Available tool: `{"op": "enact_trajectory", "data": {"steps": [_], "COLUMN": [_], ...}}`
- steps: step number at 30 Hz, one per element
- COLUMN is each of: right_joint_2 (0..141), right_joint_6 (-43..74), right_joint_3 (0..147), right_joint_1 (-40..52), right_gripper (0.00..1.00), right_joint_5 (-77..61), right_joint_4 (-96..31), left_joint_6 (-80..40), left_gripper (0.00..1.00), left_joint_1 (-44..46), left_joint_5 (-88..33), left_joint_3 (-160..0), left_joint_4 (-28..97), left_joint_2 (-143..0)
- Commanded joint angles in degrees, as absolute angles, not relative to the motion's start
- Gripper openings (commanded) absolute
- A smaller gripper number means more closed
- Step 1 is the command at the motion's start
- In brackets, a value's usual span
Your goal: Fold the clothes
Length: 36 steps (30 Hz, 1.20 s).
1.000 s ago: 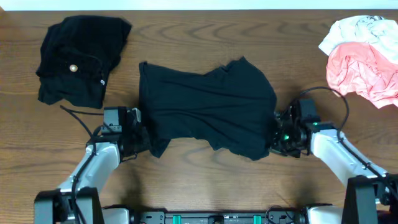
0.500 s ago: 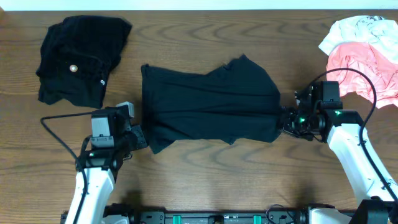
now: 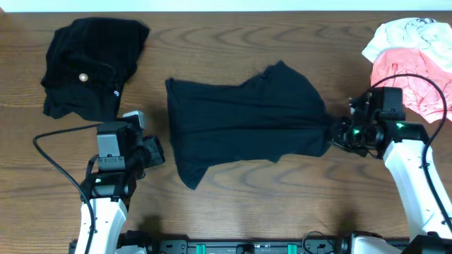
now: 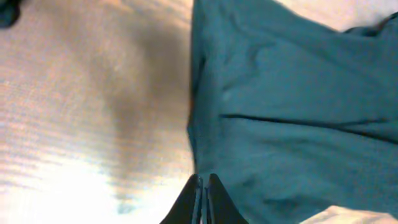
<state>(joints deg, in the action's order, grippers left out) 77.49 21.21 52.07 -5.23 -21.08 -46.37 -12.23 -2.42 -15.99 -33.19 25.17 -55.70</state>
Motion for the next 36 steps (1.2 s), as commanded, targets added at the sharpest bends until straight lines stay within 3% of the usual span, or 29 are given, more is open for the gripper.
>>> {"op": "enact_trajectory", "data": {"steps": [1, 5, 8, 15, 17, 27, 34, 36], "right_joint_2": [76.55, 76.55, 76.55, 76.55, 76.55, 76.55, 76.55, 76.55], "right_joint_6": [19.64, 19.64, 19.62, 18.52, 18.31, 18.15, 18.15, 18.15], "right_joint_3": [53.30, 53.30, 53.30, 53.30, 53.30, 53.30, 53.30, 53.30], "right_joint_1": [-5.96, -5.93, -5.93, -5.96, -5.96, -5.96, -5.96, -5.96], "right_gripper": [0.01, 0.01, 0.01, 0.01, 0.01, 0.01, 0.01, 0.01], "right_joint_5": [-21.08, -21.06, -21.06, -21.06, -21.08, -21.08, -21.06, -21.06], "right_joint_4": [-46.74, -46.50, -46.52, -46.54, -46.52, -45.67, -45.63, -45.60], "left_joint_6": [-12.34, -12.29, -12.29, -12.36, -12.97, -16.38, -16.71, -17.61], "left_gripper": [0.13, 0.38, 0.43, 0.44, 0.50, 0.56, 0.57, 0.62], "left_joint_1": [-2.44, -2.28, -1.61, 2.70, 3.49, 3.73, 3.73, 3.73], "left_joint_5": [-15.07, -18.72, -22.96, -23.44, -21.80, -20.03, -26.02, -26.57], "left_joint_3": [-34.30, -33.80, -33.26, -32.86, -32.51, -28.80, -24.95, -24.01], "left_joint_4": [26.98, 29.91, 31.22, 32.93, 33.19, 31.99, 25.17, 23.62], "left_joint_2": [-55.53, -57.84, -61.21, -67.55, -68.18, -68.47, -68.47, -68.47]}}
